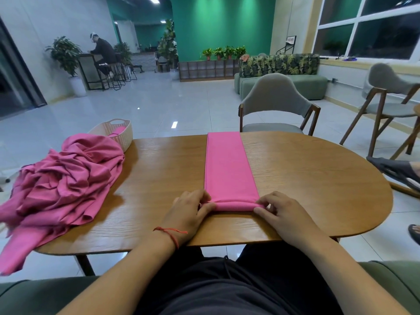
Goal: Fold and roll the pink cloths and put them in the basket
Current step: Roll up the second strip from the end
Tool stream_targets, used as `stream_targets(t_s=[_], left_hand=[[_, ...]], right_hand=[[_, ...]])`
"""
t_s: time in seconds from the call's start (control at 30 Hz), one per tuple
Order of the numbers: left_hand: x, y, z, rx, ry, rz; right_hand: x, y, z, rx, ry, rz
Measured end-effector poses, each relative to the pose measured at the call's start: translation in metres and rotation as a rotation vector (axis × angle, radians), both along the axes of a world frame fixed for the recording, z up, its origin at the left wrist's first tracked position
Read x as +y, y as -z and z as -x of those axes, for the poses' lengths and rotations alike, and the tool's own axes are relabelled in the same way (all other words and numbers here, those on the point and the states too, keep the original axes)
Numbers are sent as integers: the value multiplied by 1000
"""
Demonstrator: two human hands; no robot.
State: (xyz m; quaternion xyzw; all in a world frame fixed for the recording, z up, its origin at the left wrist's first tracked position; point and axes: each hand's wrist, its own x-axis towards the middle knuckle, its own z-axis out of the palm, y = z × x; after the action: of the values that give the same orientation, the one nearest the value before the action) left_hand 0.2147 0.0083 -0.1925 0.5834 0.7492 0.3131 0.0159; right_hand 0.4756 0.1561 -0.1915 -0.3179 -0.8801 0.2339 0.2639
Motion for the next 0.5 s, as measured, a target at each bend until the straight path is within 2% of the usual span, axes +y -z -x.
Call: stream_targets(t_s=[0.13,0.27,0.4,0.5], left_hand=[[3,-4,-1,-114,-55,8],[2,-1,7,-307,-32,48],[6,0,7,-313,-37,16],[12,0,3,-237,-69,-38]], right_hand=[[9,-11,8,-48,-23,51],[22,-37,5,-179,-121,293],[29,-33,9,-136,-118,373],[30,-28,13,-88,-70,427]])
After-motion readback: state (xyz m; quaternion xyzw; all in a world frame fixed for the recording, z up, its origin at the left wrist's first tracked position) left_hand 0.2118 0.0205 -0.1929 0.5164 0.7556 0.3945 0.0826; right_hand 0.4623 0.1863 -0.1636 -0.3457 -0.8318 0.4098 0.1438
